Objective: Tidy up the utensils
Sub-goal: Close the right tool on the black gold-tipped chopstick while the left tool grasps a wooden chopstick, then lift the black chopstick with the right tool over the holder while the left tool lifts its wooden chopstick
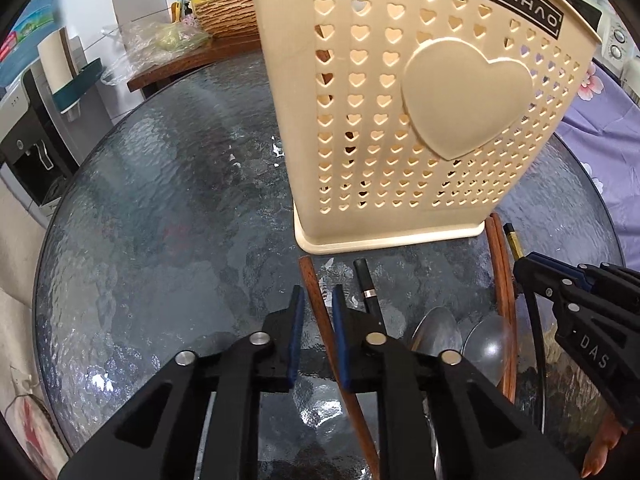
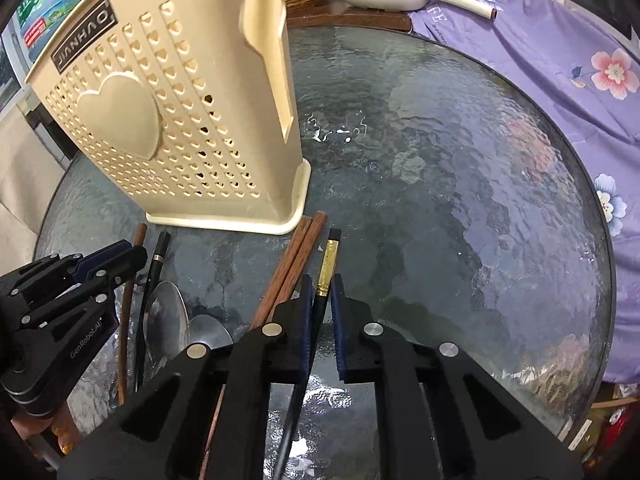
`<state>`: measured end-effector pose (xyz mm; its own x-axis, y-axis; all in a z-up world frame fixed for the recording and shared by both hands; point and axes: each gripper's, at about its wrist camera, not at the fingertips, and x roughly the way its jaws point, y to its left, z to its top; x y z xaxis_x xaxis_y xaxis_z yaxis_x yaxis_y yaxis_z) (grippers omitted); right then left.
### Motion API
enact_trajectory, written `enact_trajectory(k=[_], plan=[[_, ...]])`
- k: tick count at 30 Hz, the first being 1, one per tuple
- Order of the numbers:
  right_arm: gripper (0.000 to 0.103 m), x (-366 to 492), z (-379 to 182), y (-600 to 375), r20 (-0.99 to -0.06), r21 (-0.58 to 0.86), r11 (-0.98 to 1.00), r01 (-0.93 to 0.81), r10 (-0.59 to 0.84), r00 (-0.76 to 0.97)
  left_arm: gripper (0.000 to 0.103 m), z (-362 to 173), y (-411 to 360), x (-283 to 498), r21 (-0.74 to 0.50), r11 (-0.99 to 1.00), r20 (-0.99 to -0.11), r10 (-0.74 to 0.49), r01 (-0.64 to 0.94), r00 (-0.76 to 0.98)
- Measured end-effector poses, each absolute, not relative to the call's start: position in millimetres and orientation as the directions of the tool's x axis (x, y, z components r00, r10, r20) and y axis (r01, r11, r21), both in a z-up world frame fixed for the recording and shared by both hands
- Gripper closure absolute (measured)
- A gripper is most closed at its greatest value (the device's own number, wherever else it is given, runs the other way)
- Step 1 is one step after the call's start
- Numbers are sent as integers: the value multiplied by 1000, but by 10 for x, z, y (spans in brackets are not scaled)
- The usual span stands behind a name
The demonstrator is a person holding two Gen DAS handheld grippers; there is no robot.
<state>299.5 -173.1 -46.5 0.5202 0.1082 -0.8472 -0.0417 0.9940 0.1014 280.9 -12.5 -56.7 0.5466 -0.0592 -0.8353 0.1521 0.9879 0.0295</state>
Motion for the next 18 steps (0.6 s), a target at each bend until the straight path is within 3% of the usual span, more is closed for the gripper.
enact_trajectory(k=[10,18], plan=[[95,2924,-504,-1823,-822,138,990,-15,123,555,95,-578,-48,2818,-25,993,-831,-83,111,550],[95,2790,-416,-1997,-758,262,964,-50,237,608,95,-438,129,2801,-75,994,-795,-110,84,596]])
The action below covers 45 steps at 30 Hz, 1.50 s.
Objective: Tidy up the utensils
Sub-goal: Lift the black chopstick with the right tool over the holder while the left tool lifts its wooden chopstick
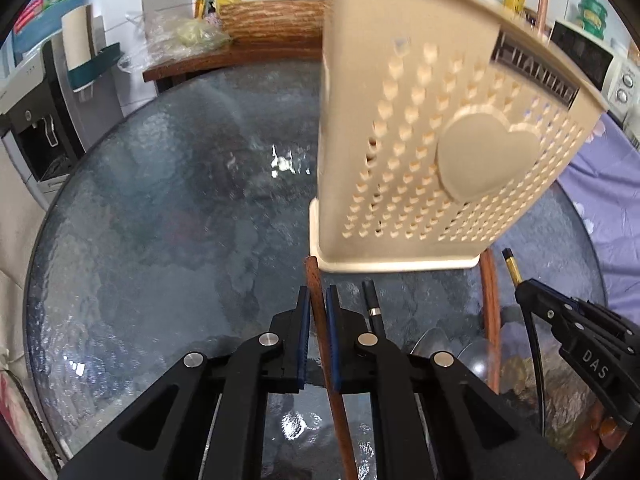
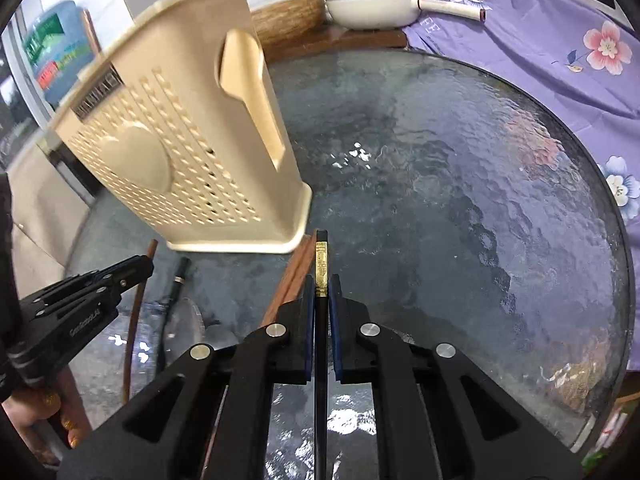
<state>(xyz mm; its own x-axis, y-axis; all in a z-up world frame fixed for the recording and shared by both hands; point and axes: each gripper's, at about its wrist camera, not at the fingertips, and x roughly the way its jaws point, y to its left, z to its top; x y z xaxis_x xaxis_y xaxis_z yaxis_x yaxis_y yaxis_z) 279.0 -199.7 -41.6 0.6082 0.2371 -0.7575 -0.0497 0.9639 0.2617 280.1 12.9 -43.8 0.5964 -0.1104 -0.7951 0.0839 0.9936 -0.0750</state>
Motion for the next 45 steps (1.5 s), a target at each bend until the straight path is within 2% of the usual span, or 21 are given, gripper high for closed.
enact_trajectory(k=[8,20,30,45], plan=[[95,2572,-92,-2039,-650,354,920,-171,373,662,96,-169,268,2665,-116,991,-736,-134,71,663],[95,2261,398,-2058,-534,338,893,-299,443,720,96,242,337,2335,-145,985,-650,-164,91,742],[96,2097,650,-2067,-495,325,881,-344,468,732,96,591,344,2051,-141,981,-566,-191,133,802],[96,1897,989,-2048,-460,227,882,-412,470,754,96,954,316,1798,-106,980,-468,-198,168,861]])
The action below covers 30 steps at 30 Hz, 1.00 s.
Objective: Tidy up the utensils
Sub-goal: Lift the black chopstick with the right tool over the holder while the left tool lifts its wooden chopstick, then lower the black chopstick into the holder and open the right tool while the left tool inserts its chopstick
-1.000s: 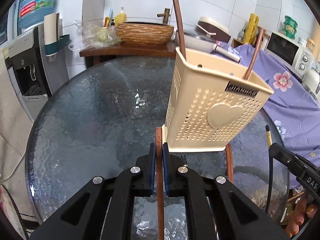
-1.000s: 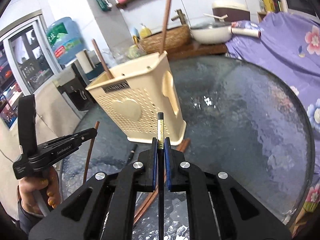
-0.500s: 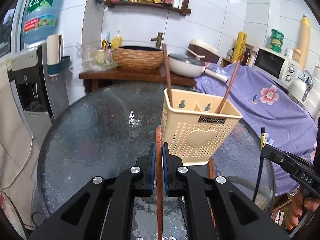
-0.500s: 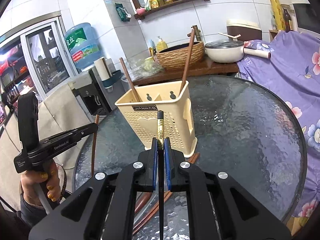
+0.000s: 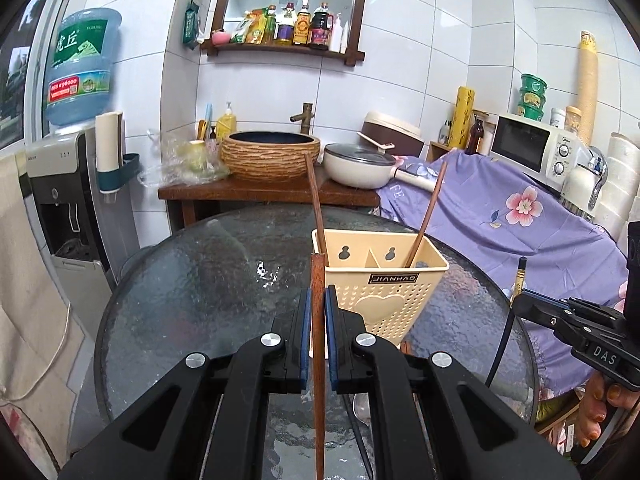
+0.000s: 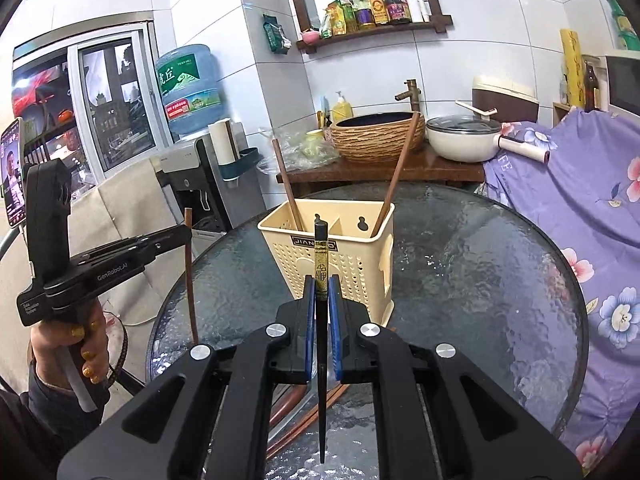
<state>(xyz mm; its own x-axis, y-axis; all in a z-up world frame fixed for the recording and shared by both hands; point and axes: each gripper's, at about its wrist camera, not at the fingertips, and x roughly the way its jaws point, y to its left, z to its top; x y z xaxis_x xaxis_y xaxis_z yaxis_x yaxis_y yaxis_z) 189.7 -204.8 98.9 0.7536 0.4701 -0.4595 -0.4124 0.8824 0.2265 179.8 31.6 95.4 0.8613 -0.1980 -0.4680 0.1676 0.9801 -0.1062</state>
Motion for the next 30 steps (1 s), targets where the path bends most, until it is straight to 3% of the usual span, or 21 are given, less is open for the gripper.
enact_trajectory(k=[19,30], plan=[[96,1899,1353,-2012,-401,226,855,-467,519,755,97,1315,320,1722,-121,971,-394,-238,206,888],[96,2100,2153,-1918,-336,207,835,-509,550,765,97,2101,228,1818,-126,953,-294,-302,277,907]])
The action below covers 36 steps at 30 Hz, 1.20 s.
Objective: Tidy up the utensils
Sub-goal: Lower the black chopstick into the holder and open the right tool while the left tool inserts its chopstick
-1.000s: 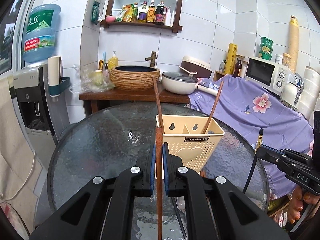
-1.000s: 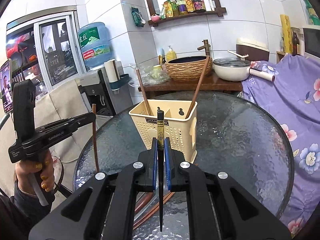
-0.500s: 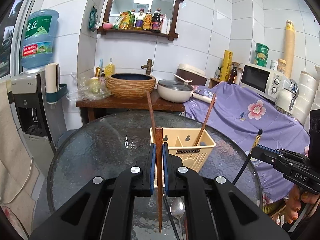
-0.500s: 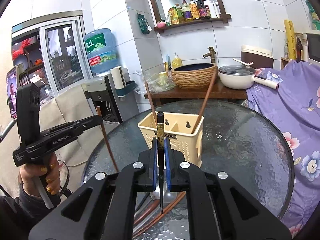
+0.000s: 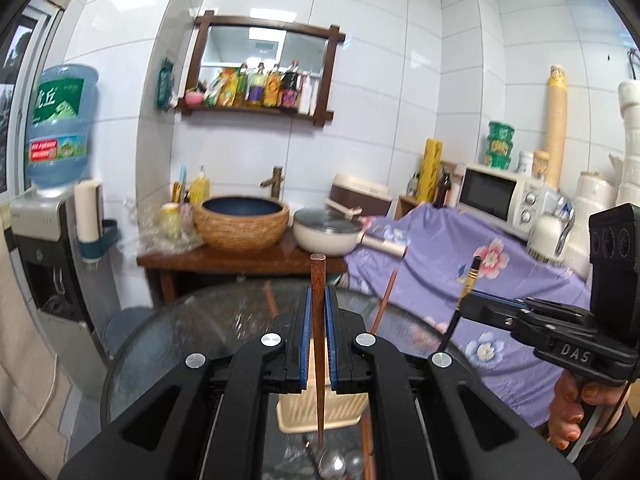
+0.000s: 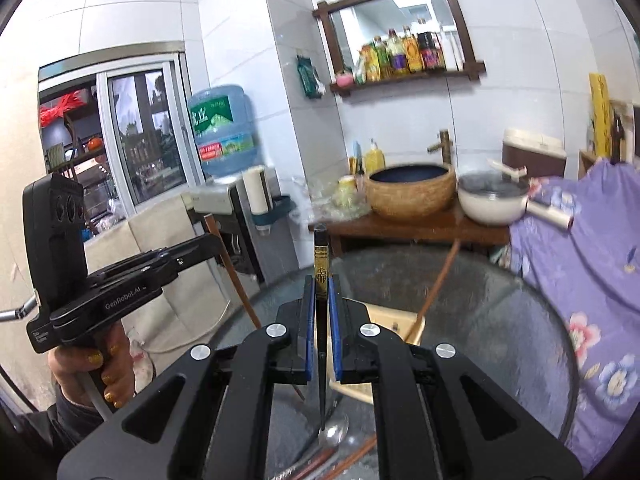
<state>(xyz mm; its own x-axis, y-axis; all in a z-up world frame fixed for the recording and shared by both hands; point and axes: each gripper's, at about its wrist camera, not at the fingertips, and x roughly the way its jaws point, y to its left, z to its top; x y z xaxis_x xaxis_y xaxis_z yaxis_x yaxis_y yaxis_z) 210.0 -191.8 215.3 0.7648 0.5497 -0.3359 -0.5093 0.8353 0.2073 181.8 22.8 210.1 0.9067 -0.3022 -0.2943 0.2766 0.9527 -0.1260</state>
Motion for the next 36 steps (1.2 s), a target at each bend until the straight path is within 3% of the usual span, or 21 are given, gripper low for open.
enact_trajectory(k=[7,13,24,36], plan=[[96,2341,2630,-1855,-265,150,877,-457,481,836,97,2502,184,2140,-163,956,-252,-281,246,926],[96,2589,2607,-1847,-227,105,916,-388,402,887,97,2448,228,2474,-206,962,-240,-225,177,944],[95,2951,1814,-1833,-335,138,934,-330,358,871,97,1642,224,2826,-215,972,-352,-171,99,920],[95,3087,1366,-1833,-392,141,944,-298,330,859,96,1205,170,2957,-195,977,-439,-168,89,883]])
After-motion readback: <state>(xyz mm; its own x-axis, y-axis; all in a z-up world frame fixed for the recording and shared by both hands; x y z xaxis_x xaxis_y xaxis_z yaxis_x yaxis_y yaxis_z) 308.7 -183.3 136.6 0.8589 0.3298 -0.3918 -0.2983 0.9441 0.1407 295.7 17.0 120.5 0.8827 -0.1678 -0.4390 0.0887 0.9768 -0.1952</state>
